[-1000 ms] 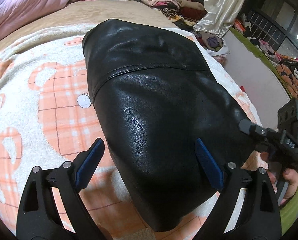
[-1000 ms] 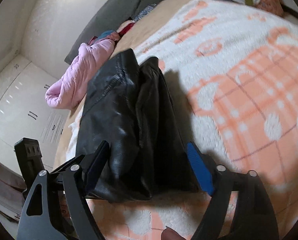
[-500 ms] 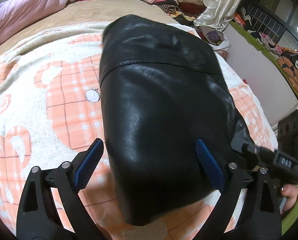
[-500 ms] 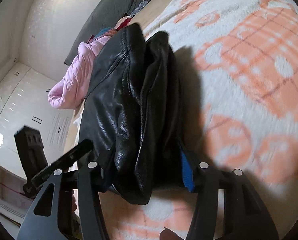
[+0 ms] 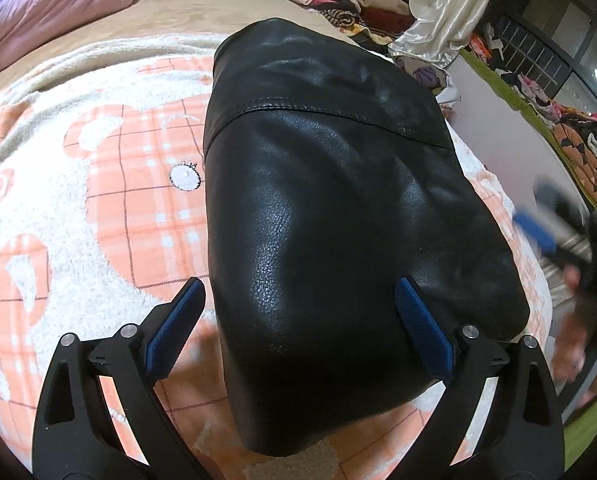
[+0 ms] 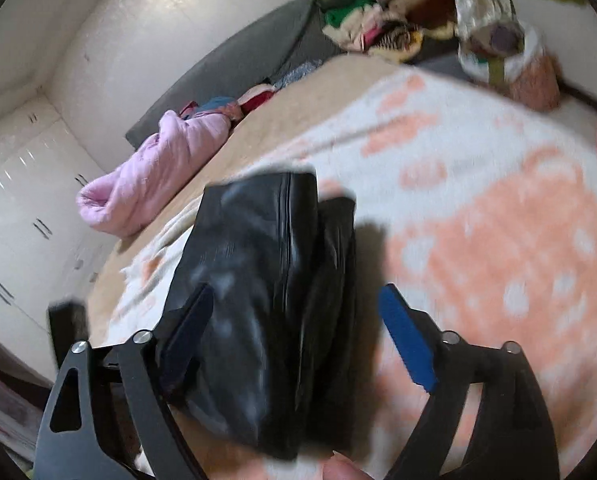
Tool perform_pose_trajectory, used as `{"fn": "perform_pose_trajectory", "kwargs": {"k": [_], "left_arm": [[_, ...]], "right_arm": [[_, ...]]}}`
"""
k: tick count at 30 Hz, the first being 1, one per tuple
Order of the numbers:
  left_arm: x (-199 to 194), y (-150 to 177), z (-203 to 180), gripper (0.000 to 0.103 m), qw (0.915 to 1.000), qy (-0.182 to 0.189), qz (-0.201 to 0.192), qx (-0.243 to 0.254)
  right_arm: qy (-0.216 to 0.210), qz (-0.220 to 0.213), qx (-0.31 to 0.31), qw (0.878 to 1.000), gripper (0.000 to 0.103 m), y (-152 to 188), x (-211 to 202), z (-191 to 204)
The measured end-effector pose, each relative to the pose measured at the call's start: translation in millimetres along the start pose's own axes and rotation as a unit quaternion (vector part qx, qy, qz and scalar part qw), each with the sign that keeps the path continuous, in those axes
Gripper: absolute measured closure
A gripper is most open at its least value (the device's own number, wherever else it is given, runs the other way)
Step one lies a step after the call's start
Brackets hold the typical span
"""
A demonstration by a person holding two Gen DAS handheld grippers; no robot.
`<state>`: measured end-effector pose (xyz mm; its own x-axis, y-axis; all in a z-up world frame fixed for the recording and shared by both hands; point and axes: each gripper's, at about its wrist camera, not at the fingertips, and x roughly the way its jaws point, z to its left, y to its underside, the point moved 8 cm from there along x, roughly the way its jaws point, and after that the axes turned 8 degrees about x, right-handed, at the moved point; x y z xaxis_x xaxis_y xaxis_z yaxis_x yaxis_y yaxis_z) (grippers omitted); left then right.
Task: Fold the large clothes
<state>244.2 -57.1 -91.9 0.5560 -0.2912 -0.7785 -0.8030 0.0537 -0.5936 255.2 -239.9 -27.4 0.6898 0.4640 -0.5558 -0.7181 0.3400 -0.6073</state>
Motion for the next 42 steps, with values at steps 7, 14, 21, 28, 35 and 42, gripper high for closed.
{"fn": "perform_pose_trajectory", "kwargs": {"k": [7,14,21,28,35,42], "left_arm": [[-1,-3,-5,0.014,0.9997,-0.018,-0.004,0.014],[-4,-3,-9,0.014,0.9989,-0.032,-0.008,0.033],[-7,-4,-6,0.01,0.9991,-0.032,-0.015,0.024],[-6,-5,-8,0.008,0.9999,-0.005,-0.012,0.01],[7,-1,-15,0.008,0.9999,0.004,0.003,0.016],[7,3,-16,0.008,0.9997,0.002,0.003,0.023]], "right_arm": [[0.023,0.029,0.0,0.999,0.045,-29,63,10],[0.05,0.053,-0.031,0.997,0.074,-24,97,10],[0.005,-0.035,-0.189,0.981,0.092,-22,49,80],[0.011,-0.057,-0.191,0.98,0.092,-35,33,70],[0.069,-0.004,-0.094,0.993,0.088,-27,58,5],[0.096,0.032,-0.032,0.994,0.072,-16,77,-23]]}}
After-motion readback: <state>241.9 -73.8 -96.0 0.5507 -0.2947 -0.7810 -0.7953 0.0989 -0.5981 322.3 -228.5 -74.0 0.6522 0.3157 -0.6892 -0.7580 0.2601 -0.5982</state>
